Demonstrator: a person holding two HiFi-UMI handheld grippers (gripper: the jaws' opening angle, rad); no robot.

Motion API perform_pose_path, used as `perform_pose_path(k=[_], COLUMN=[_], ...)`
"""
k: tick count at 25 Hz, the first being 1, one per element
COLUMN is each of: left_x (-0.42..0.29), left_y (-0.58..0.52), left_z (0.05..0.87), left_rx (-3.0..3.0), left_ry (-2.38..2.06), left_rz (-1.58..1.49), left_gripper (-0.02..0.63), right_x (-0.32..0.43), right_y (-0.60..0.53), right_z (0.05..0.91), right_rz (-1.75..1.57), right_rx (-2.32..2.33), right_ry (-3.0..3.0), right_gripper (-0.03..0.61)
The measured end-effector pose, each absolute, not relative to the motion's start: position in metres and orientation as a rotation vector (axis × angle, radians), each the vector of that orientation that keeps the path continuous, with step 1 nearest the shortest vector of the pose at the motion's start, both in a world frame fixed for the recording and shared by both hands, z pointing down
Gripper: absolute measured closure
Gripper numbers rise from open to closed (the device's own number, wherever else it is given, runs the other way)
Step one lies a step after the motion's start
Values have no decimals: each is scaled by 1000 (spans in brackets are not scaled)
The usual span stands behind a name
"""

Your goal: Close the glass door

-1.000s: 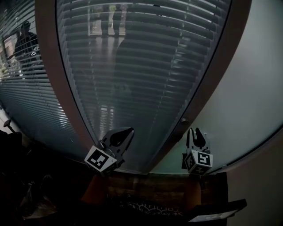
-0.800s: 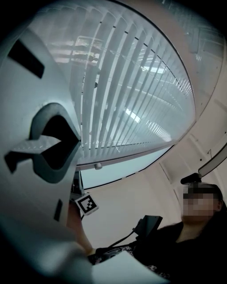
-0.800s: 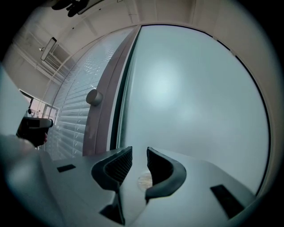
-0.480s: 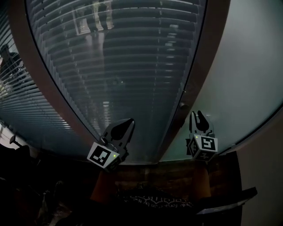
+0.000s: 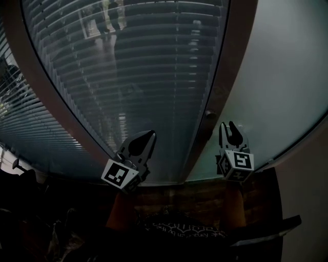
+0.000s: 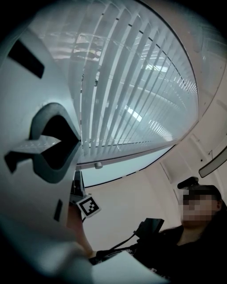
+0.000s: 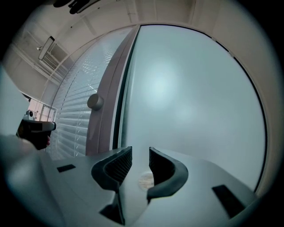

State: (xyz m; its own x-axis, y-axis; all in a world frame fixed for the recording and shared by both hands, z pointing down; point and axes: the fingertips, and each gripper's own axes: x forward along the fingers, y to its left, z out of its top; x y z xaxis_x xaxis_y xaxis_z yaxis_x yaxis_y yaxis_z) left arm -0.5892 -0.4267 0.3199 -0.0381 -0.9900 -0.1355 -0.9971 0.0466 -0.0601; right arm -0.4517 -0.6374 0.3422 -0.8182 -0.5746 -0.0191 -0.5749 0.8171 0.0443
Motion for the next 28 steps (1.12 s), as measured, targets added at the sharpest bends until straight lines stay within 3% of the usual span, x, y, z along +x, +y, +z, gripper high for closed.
perform_pose_path(k=[5, 10, 28], left_x=[-573, -563, -559], left_y=[-432, -431, -434], left_z=[322, 313, 291], left_rx=[-2103, -2127, -2099], left_ry=[2154, 2126, 2205], left_rz=[65, 64, 134], left_gripper=[611, 611, 611], right_x=[-432, -428, -419], right_y=[-622, -606, -565], right_z=[328, 319, 301], right_rz=[125, 155, 203], right_rx=[-937, -941, -897], right_ry=[2940, 2929, 2912], right_gripper=[472, 573, 575])
